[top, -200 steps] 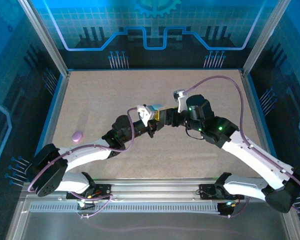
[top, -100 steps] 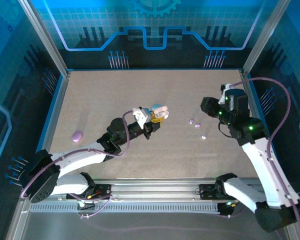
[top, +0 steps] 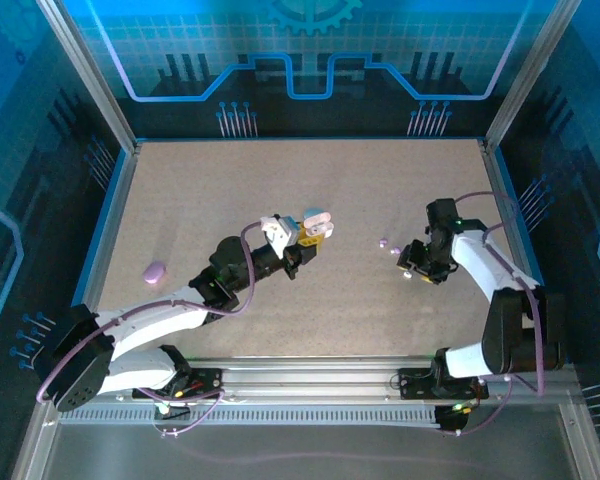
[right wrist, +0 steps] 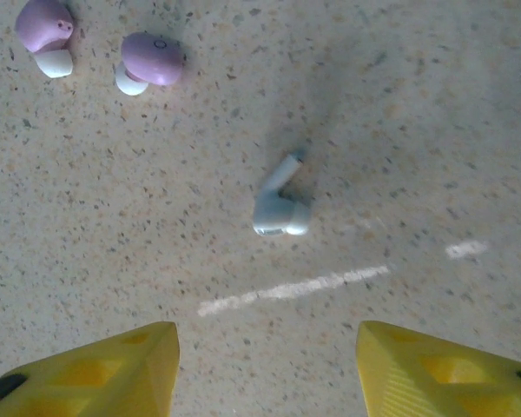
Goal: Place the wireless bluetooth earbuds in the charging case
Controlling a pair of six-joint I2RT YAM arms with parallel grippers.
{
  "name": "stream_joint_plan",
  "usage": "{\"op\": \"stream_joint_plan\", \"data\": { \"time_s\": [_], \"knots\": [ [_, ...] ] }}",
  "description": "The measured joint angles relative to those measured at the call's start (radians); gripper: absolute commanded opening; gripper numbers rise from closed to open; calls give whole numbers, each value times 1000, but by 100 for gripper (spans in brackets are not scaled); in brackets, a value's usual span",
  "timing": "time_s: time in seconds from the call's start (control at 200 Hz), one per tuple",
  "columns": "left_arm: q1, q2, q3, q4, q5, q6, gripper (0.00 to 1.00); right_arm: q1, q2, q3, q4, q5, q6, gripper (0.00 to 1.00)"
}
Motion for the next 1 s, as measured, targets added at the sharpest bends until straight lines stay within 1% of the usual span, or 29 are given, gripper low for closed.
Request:
{"op": "stream_joint_plan", "data": {
  "time_s": [0.17, 0.42, 0.505, 0.655, 0.881, 0.996],
  "knots": [
    [1, -3, 0, 0, 0, 0, 24, -1, 90, 0, 65, -15, -15, 59],
    [2, -5, 0, -3, 0, -1, 24, -3, 188, 0, 136, -19, -32, 59],
    [4, -6, 0, -5, 0, -1, 24, -6, 200, 2, 145, -23, -39, 57],
    [5, -6, 0, -8, 0, -1, 24, -6, 205, 5, 151, -28, -49, 51],
    [5, -6, 0, -17, 0, -1, 24, 3, 206, 5, 163, -71, -45, 49],
    [5, -6, 0, -18, 0, -2, 24, 23, 206, 5, 166, -101, -24, 49]
  ]
}}
